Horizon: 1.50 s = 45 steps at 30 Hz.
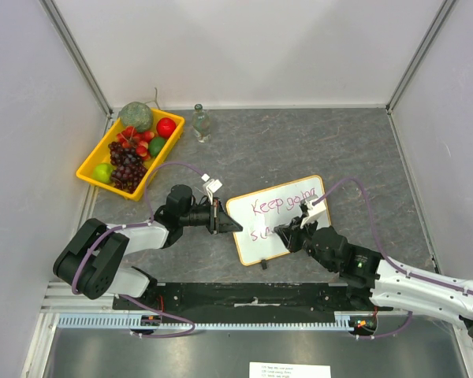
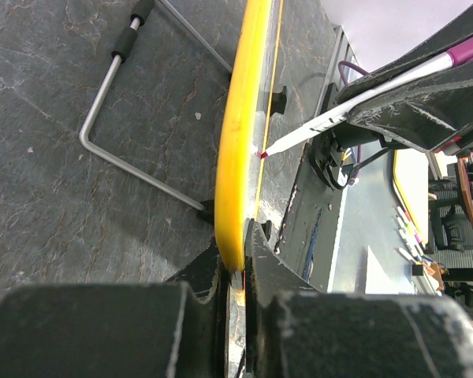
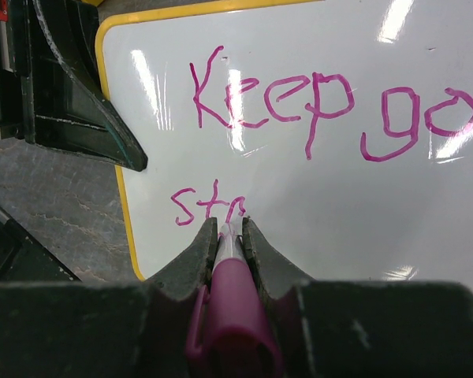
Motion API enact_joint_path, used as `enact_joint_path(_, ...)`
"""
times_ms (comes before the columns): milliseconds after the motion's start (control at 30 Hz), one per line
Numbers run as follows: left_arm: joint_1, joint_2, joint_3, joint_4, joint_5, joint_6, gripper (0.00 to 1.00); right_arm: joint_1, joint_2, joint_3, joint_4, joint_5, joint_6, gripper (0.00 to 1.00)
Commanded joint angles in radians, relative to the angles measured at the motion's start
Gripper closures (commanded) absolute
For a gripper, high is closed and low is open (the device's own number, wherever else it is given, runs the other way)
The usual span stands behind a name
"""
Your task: Write a sentence on the whiteboard
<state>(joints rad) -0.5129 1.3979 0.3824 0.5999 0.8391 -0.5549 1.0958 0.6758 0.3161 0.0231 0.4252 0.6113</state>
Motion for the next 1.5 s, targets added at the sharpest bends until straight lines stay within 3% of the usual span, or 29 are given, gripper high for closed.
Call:
enact_joint_path(0, -0.001, 0.027, -0.007, -0.086, -0.112, 0.135, 0.98, -0.005, 0.008, -0.04, -0.092, 0.023, -0.008, 1.0)
enact_joint_path(333, -0.003, 0.023, -0.01, -0.084, -0.115, 0.135, 0.98, -0.004, 0.033, -0.014, -0.06, 0.035, -0.028, 1.0)
enact_joint_path(700, -0.003, 0.023, -0.01, -0.084, -0.115, 0.133, 0.98, -0.004, -0.031, 0.043, -0.043, 0.159, -0.057, 1.0)
enact_joint_path(1067, -0.001, 0.016, -0.011, -0.088, -0.118, 0.135, 0.98, -0.004, -0.001, 0.049, -0.031, 0.153, -0.054, 1.0)
enact_joint_path(1467, -0.001, 0.016, -0.011, -0.089, -0.12, 0.136, 0.98, -0.004, -0.071, -0.003, -0.104, 0.127, -0.007, 1.0)
